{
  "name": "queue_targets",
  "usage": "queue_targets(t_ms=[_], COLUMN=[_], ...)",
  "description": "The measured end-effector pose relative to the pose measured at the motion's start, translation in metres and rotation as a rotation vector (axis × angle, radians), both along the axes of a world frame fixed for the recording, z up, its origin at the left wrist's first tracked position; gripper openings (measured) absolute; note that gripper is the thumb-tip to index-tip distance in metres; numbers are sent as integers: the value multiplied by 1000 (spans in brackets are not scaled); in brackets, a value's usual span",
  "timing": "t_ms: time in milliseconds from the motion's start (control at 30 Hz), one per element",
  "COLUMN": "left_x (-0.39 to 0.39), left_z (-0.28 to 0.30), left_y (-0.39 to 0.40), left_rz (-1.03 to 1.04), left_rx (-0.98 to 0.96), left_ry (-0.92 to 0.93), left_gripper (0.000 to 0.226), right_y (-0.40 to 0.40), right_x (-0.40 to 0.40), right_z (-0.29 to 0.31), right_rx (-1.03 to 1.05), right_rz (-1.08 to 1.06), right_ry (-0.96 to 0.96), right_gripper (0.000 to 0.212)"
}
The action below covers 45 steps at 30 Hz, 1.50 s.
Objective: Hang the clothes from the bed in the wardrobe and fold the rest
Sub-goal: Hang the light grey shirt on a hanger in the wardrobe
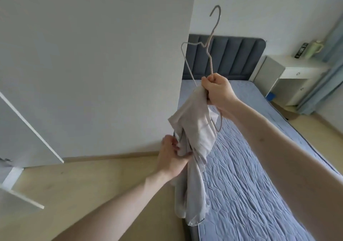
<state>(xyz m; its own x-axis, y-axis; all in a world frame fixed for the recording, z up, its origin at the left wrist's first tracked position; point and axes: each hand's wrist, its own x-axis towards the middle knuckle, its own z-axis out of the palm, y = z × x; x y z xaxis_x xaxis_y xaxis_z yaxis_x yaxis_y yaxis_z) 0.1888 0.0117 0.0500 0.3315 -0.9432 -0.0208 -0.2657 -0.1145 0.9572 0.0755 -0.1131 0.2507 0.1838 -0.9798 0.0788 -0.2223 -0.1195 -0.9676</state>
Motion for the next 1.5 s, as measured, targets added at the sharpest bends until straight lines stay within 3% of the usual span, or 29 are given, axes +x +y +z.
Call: queue_targets(t_ms=[100, 167, 267, 333, 433, 533, 667, 833, 900, 1033, 1167, 1233, 1300, 1400, 1500], left_x=[-1, 3, 25, 39, 55, 72, 93, 109, 115, 116, 97, 89, 91, 121, 167], left_z=[35, 55, 71, 77, 94, 114, 147, 198, 218, 242, 250, 252, 254, 249, 224], left_y=[5, 0, -14, -17, -17, -22, -23, -27, -27, -26, -25, -23, -21, -17, -4], left_rz=[-25, -40, 21, -47, -326, -324, -234, -143, -156, -183, -272, -335, -365, -311, -313], left_rx=[-345, -461, -303, -152, -195, -176, -187, -342, -385, -377, -330, -310, -304, -304, -79], left_ry=[-96, -131, -33, -75, -309, -244, -94, -60, -151, -283, -360, -400, -459, -696, -972], left_gripper=[68, 62, 67, 77, 28, 36, 25, 29, 32, 35, 28, 26, 26, 22, 46], right_y=[9, 14, 20, 22, 25, 24, 18, 14, 20, 64, 119, 125, 117, 91, 70], right_x=[-1, -3, -11, -17, -25, -45, -75, -105, -108, -72, 3, 35, 51, 43, 23], right_z=[-8, -13, -17, -17, -19, -23, -35, -59, -63, -69, -72, -71, -69, -68, -59], right_rx=[10, 6, 21, 42, 41, 41, 48, 80, 72, 5, 37, 55, 55, 32, 20], right_rz=[14, 24, 73, 114, 145, 133, 21, -205, -308, -259, -25, -11, -71, -200, -251], right_ry=[109, 176, 265, 313, 374, 411, 505, 622, 656, 490, 250, 199, 164, 106, 95], right_gripper=[34, 34, 33, 33, 33, 38, 44, 48, 44, 41, 69, 80, 65, 30, 18])
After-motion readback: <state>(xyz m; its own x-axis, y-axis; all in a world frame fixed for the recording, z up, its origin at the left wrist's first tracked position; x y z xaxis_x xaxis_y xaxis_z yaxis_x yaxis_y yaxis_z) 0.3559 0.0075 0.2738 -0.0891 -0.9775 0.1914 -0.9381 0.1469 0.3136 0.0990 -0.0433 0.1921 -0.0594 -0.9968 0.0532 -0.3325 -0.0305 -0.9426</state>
